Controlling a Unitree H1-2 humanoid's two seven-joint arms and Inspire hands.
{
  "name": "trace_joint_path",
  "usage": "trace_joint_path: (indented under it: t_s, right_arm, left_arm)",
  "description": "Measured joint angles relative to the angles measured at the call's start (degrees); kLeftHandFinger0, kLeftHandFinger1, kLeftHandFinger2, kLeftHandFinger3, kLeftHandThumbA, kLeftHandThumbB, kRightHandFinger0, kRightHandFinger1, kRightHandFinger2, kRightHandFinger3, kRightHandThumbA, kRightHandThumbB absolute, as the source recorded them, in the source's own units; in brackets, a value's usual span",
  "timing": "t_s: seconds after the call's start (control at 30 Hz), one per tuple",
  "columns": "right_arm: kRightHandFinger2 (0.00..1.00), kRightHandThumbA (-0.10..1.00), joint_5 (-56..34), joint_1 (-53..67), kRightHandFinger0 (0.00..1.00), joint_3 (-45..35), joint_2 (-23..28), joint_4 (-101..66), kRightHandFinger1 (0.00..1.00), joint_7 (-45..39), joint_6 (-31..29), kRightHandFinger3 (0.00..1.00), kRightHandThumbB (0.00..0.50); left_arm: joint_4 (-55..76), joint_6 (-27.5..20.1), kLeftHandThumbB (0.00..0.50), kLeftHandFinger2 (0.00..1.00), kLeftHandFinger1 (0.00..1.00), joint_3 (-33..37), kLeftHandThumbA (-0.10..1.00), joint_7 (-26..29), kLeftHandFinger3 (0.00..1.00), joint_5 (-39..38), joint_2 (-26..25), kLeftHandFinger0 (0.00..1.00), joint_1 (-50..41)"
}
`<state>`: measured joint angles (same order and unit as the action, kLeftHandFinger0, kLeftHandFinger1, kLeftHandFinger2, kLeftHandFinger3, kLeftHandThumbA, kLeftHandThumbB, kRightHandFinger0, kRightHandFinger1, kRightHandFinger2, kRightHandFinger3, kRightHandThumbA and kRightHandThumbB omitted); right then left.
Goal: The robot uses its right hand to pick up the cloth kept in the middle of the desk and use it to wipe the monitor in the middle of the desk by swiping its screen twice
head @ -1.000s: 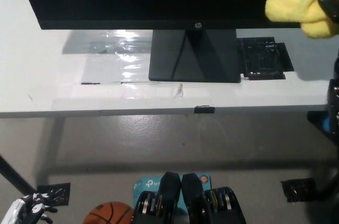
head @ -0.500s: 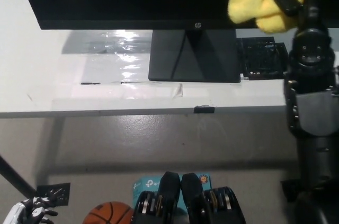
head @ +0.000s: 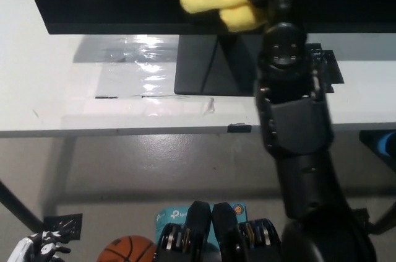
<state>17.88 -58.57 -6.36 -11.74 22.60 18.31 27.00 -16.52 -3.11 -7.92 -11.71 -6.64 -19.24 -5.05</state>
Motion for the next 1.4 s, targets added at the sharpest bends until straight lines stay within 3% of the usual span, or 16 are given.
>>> trace_joint_path:
  t_s: [0.13,0.3,0.4,0.53,0.57,0.67,0.7,0.77,0.87,0.93,0.97,1.0,1.03,1.1,1.17,1.4]
  right_arm:
    - [0.16,-0.10,0.01,-2.56,0.00,1.59,-1.98,3.33,0.01,1.65,-0.03,0.13,0.141]
    - [0.16,-0.10,-0.03,-4.31,0.00,2.87,-3.04,6.52,0.02,3.26,-0.13,0.28,0.151]
    - [0.13,-0.10,-0.05,-4.68,0.00,3.18,-2.69,7.48,0.00,3.88,-0.29,0.20,0.122]
    - [0.12,-0.10,-0.07,-4.57,0.00,3.87,0.33,7.69,0.00,4.04,-0.45,0.38,0.101]
    - [0.20,-0.10,-0.11,-4.45,0.00,3.96,1.04,7.52,0.04,4.02,-0.49,0.39,0.110]
    - [0.18,-0.10,-0.40,-3.61,0.00,3.74,2.95,6.60,0.00,3.97,-0.50,0.25,0.138]
    - [0.28,-0.10,-0.52,-3.27,0.07,3.43,3.62,6.21,0.10,3.97,-0.55,0.27,0.108]
    - [0.12,-0.10,-0.82,-2.68,0.00,2.93,5.19,5.97,0.00,3.90,-0.81,0.27,0.121]
    - [0.05,-0.10,-1.53,-1.65,0.00,1.58,8.36,5.82,0.00,3.66,-1.47,0.19,0.129]
    - [0.10,-0.10,-2.14,-0.88,0.00,0.05,11.44,6.01,0.00,3.54,-1.67,0.16,0.115]
    - [0.23,-0.10,-2.41,-0.67,0.00,-0.61,12.71,6.27,0.04,3.52,-1.75,0.24,0.092]
    - [0.27,-0.10,-2.60,-0.54,0.00,-1.05,13.70,6.61,0.03,3.51,-1.82,0.54,0.081]
    - [0.17,-0.10,-2.88,-0.15,0.00,-1.90,16.25,7.43,0.00,3.52,-1.92,0.45,0.068]
    - [0.14,-0.10,-3.04,1.18,0.00,-3.09,18.96,6.74,0.00,3.52,-1.78,0.23,0.043]
    - [0.12,-0.10,-3.01,2.85,0.00,-3.85,20.61,5.90,0.00,3.57,-1.50,0.13,0.094]
    - [0.02,-0.10,-3.13,7.75,0.00,-5.96,24.34,6.01,0.00,3.66,-1.18,0.00,0.164]
  left_arm:
    - [-0.02,0.08,0.243,0.68,0.52,0.34,0.44,-0.07,0.78,-0.02,0.01,0.44,0.01]
    - [-0.01,0.09,0.242,0.69,0.51,0.54,0.45,-0.08,0.80,-0.01,0.06,0.43,-0.01]
    - [-0.01,0.08,0.234,0.69,0.51,0.56,0.45,-0.08,0.80,0.00,0.07,0.43,-0.06]
    - [-0.15,-0.02,0.237,0.68,0.52,0.59,0.46,-0.17,0.80,-0.02,0.06,0.45,-0.17]
    - [-0.17,-0.03,0.237,0.68,0.52,0.58,0.46,-0.23,0.80,-0.01,0.06,0.45,-0.26]
    - [-0.21,-0.10,0.250,0.68,0.52,0.59,0.48,-0.46,0.80,-0.02,0.07,0.45,-0.26]
    - [-0.21,-0.11,0.252,0.68,0.52,0.59,0.47,-0.49,0.79,-0.02,0.06,0.45,-0.27]
    - [-0.18,-0.10,0.241,0.68,0.52,0.58,0.46,-0.53,0.79,0.00,0.06,0.44,-0.37]
    - [-0.07,-0.10,0.258,0.68,0.53,0.56,0.47,-0.55,0.78,0.02,0.06,0.45,-0.63]
    - [-0.04,-0.06,0.259,0.67,0.53,0.56,0.48,-0.54,0.79,0.03,0.07,0.46,-1.02]
    - [-0.04,-0.05,0.261,0.68,0.53,0.56,0.49,-0.55,0.80,0.03,0.08,0.46,-1.10]
    - [-0.03,-0.04,0.255,0.68,0.53,0.56,0.48,-0.55,0.80,0.03,0.07,0.46,-1.13]
    - [-0.02,-0.04,0.247,0.68,0.53,0.56,0.48,-0.56,0.80,0.03,0.07,0.45,-1.14]
    - [0.00,-0.04,0.249,0.68,0.53,0.56,0.47,-0.57,0.80,0.03,0.06,0.45,-1.19]
    - [0.08,-0.01,0.246,0.68,0.53,0.52,0.46,-0.57,0.80,0.03,0.07,0.46,-1.26]
    - [0.53,0.12,0.240,0.69,0.54,0.31,0.46,-0.55,0.81,0.02,0.07,0.46,-1.24]
